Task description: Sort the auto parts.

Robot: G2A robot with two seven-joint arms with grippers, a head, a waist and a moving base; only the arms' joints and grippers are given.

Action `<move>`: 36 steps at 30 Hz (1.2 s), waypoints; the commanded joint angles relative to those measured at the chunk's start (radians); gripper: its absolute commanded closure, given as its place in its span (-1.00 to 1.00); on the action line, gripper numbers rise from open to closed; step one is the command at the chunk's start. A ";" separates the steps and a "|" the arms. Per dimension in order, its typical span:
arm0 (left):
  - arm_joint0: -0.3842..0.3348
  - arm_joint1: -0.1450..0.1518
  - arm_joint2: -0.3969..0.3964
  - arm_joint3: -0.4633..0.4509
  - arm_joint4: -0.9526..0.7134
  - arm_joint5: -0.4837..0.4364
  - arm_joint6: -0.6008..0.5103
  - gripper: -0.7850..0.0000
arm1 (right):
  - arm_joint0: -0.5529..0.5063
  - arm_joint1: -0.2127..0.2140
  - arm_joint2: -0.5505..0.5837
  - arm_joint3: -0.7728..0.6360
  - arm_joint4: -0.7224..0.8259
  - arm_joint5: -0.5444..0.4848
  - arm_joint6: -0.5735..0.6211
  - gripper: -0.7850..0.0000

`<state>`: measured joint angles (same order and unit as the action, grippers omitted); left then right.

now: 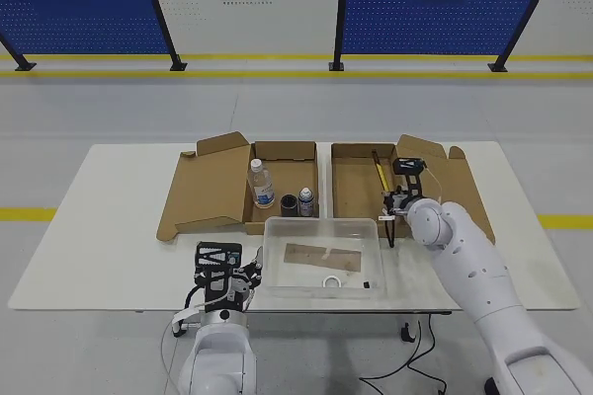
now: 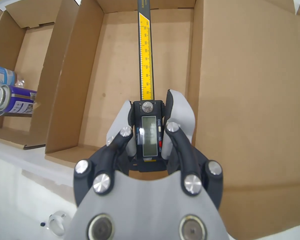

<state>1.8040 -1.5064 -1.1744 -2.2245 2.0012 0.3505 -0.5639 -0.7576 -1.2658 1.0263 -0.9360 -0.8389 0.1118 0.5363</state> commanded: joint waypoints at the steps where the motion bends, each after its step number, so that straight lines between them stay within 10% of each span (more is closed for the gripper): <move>1: 0.000 0.000 0.000 0.000 0.000 0.000 0.000 -1.00 | 0.003 -0.005 -0.005 0.018 0.006 -0.001 -0.005 1.00; 6: 0.000 0.000 0.000 0.000 0.000 0.000 0.000 -1.00 | 0.009 -0.013 -0.011 0.048 0.008 0.001 -0.006 0.96; 9: 0.000 0.000 0.000 0.000 0.000 0.000 0.000 -1.00 | 0.013 -0.017 -0.013 0.058 0.008 0.001 -0.002 0.50; 14: 0.000 0.000 0.000 0.000 0.000 0.000 0.000 -1.00 | 0.018 -0.021 -0.014 0.071 0.004 -0.018 0.002 0.28; 27: 0.000 0.000 0.000 0.000 0.000 0.000 0.000 -1.00 | 0.021 -0.014 0.005 0.033 -0.053 -0.072 0.003 0.17; 36: 0.000 0.000 0.000 0.000 0.000 0.000 0.000 -1.00 | -0.016 0.042 0.080 -0.267 -0.241 -0.236 0.168 0.00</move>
<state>1.8040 -1.5064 -1.1744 -2.2245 2.0012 0.3505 -0.5639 -0.7615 -1.2326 1.0937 -1.1371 -1.0517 -0.0904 0.6601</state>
